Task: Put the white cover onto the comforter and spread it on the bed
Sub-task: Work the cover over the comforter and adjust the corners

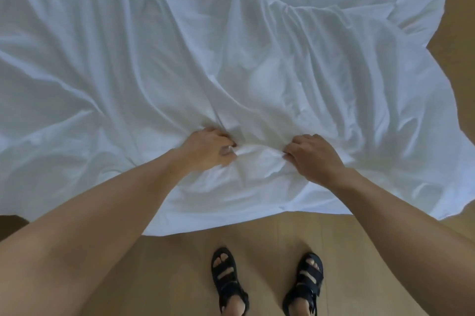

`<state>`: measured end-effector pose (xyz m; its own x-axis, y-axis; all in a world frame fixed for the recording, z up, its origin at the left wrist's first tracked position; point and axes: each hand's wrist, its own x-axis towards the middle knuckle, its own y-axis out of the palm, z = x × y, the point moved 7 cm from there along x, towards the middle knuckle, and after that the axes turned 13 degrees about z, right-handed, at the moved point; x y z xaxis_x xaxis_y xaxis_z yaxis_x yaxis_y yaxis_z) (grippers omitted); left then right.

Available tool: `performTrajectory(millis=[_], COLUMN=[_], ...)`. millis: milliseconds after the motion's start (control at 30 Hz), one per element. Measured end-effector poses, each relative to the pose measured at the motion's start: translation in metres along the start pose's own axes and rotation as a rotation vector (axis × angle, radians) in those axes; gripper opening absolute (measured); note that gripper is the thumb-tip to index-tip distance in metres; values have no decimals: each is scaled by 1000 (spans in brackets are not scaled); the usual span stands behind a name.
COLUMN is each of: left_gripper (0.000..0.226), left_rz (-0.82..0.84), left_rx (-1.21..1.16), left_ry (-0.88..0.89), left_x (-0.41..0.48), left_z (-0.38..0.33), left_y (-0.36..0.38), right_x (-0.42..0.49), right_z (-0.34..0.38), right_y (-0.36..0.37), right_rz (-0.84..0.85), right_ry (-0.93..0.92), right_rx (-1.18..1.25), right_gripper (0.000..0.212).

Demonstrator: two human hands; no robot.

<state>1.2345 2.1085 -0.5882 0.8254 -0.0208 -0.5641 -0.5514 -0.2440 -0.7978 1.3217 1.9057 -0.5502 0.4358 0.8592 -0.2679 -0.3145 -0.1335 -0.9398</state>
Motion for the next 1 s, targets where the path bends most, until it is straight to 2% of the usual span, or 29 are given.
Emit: performTrajectory(millis=[100,133,233,267,333,400,467,500,533,600,700,733,800,867,900,967,1000], left_gripper=[49,43,30,30,32,34,39,47,53,53,46,44,44,47,48,46,44], left_rz=[-111,-120,-230,-307,-503,-531,-364,-331,-337,-469,-731,-780,-849,-811,-694,-352,-247], left_rx=[-174,-196,-141,-157,-489,-682,-289,-47,65,69,151,176,186,120,125,183,181], left_ry=[29,33,22,10,56,112,78,79,98,126,19,-36,-162,-254,-284,-310,-316], left_x=[-6,-8,-10,-15,-26,-32,-29,-28,-27,-31,-44,-48,-50,-35,-21,11,22], left_z=[3,5,7,6,15,19,13,9,10,24,50,56,63,66,65,60,60], left_y=[-10,-13,-33,-47,-75,-88,-81,-77,-77,-104,-176,-199,-231,-242,-237,-199,-178], right_x=[1,0,1,2,5,11,23,27,29,35,42,42,46,49,50,50,46], right_z=[-11,-12,-12,-18,-46,-75,-81,-78,-75,-77,-77,-75,-73,-74,-75,-87,-89], right_y=[-42,-60,-105,-118,-133,-124,-109,-108,-111,-116,-108,-109,-121,-135,-137,-126,-118], right_rz=[-121,-146,-274,-367,-535,-530,-407,-374,-368,-311,-48,-30,-154,-300,-345,-387,-385], right_ry=[-49,-77,-113,-51,197,458,535,524,512,492,451,435,433,467,485,550,567], right_rx=[142,156,105,106,249,392,401,405,421,489,549,559,571,556,553,605,652], right_gripper=[16,19,22,21,22,25,27,27,27,25,19,19,19,17,16,17,24])
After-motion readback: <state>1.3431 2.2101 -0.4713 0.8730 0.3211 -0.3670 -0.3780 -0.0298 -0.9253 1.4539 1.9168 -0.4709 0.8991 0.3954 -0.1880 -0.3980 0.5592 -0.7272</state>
